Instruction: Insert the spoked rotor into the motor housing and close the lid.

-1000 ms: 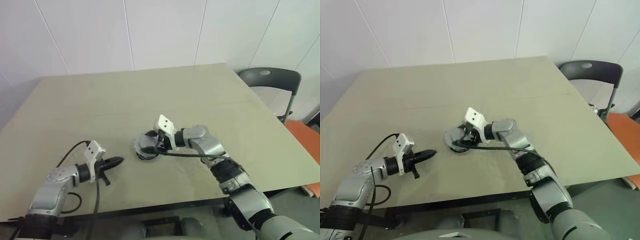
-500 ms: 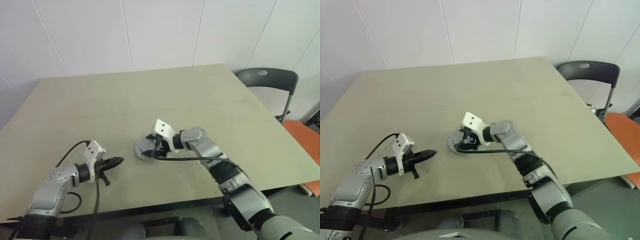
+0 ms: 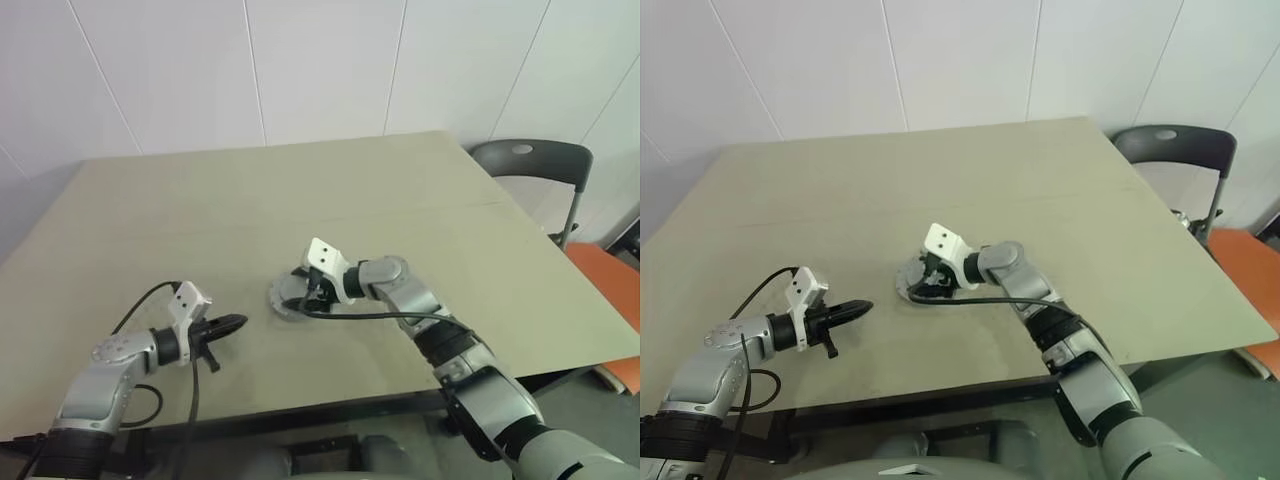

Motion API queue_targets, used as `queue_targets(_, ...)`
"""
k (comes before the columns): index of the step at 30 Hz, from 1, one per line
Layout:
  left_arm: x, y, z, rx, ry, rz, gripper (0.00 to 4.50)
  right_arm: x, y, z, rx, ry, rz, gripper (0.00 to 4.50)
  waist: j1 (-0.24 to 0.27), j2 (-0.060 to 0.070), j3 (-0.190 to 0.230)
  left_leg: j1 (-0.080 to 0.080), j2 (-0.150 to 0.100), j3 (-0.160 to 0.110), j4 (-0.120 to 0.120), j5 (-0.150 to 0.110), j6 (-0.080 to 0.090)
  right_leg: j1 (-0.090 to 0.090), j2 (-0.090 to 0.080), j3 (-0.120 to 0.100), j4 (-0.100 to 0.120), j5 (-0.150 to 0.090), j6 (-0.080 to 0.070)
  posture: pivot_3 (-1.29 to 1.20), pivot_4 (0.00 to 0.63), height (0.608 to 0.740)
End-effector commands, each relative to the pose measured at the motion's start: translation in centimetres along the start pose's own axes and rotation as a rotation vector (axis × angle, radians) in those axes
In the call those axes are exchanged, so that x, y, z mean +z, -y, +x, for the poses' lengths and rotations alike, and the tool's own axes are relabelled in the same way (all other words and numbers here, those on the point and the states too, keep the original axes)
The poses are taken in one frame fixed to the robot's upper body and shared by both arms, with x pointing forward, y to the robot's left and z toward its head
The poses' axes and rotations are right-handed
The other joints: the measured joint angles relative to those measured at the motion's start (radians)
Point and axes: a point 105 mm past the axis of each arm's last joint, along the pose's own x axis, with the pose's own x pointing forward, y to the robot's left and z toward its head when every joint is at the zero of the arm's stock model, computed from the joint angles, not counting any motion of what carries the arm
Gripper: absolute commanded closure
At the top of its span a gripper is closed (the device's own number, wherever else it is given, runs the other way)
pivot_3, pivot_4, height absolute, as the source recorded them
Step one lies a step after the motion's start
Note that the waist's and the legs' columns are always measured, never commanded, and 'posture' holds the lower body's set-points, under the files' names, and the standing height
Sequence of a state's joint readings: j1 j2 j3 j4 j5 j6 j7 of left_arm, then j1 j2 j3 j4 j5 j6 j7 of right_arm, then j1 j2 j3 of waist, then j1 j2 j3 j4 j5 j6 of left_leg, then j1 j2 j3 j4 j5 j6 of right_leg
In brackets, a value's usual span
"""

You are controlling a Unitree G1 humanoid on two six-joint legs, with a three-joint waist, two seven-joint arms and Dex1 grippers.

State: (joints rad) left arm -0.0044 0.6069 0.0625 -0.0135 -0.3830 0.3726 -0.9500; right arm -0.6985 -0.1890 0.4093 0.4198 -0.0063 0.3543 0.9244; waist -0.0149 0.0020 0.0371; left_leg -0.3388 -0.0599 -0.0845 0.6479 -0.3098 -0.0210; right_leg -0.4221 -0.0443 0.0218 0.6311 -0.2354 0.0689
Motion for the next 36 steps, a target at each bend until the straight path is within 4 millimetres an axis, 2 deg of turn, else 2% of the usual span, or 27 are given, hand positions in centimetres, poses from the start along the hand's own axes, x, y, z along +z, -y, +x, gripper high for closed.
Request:
queue_targets(1, 0.6, -0.2, -0.3, 0.006, 0.023, 0.031, 4.5, 0.0, 1.0, 0.1, -0.048, -0.034, -0.018, 1.21, 0.0, 0.0, 0.0, 0.0, 0.0, 0.0, 0.0, 0.0, 0.0, 0.0, 0.0, 0.0, 0.0, 0.0, 0.0, 0.0, 0.0, 0.74)
queue_targets(14, 0.2, -0.4, -0.4, 0.01, 0.023, 0.029, 4.5, -2.2, 0.0, 0.4, 0.011, -0.141, 0.06, 1.21, 0.0, 0.0, 0.0, 0.007, 0.002, 0.0, 0.002, 0.001, -0.002, 0.008, 0.002, 0.0, 0.001, 0.001, -0.002, 0.0, 0.0, 0.74)
queue_targets(20, 1.1, -0.6, 0.4, 0.031, 0.047, 0.07, 4.5, -2.1, -0.1, 0.3, 0.008, -0.133, 0.066, 1.21, 0.001, 0.0, 0.0, 0.012, 0.002, 0.0, 0.001, 0.001, -0.002, 0.013, 0.002, -0.001, -0.001, 0.001, -0.001, 0.0, 0.0, 0.74)
queue_targets(25, 5.1, -1.9, 3.6, 0.1, 0.155, 0.199, 4.5, -2.3, 0.0, 0.3, 0.0, -0.141, 0.072, 1.21, 0.007, 0.0, -0.001, 0.016, 0.001, -0.001, 0.001, 0.001, -0.002, 0.017, 0.002, -0.002, -0.001, 0.0, -0.001, 0.0, 0.0, 0.74)
queue_targets(29, 9.1, -0.3, 7.4, -0.022, 0.245, 0.24, 4.5, -2.6, -0.2, 0.5, -0.004, -0.153, 0.079, 1.21, 0.003, -0.002, -0.001, 0.016, 0.001, -0.001, 0.001, 0.001, -0.002, 0.017, 0.001, -0.002, -0.001, 0.001, -0.001, 0.0, 0.0, 0.74)
queue_targets(30, 9.6, 0.0, 8.2, -0.051, 0.245, 0.244, 4.5, -2.6, -0.2, 0.5, -0.004, -0.153, 0.079, 1.21, 0.003, -0.002, -0.001, 0.016, 0.001, -0.001, 0.001, 0.001, -0.002, 0.017, 0.001, -0.002, -0.002, 0.001, 0.0, 0.0, 0.0, 0.74)
queue_targets(34, 9.1, 0.4, 10.3, -0.132, 0.172, 0.246, 4.5, -2.4, -0.1, 0.6, -0.015, -0.143, 0.082, 1.21, -0.003, -0.001, -0.002, 0.016, 0.001, -0.001, -0.001, 0.001, -0.002, 0.017, 0.002, -0.001, -0.001, 0.001, 0.0, 0.0, 0.0, 0.74)
queue_targets(36, 7.6, 0.2, 10.9, -0.14, 0.076, 0.254, 4.5, -2.4, 0.0, 0.5, -0.025, -0.141, 0.083, 1.21, -0.003, -0.001, -0.002, 0.016, 0.001, -0.001, -0.001, 0.001, -0.002, 0.016, 0.002, -0.001, -0.001, 0.001, 0.0, 0.0, 0.0, 0.74)
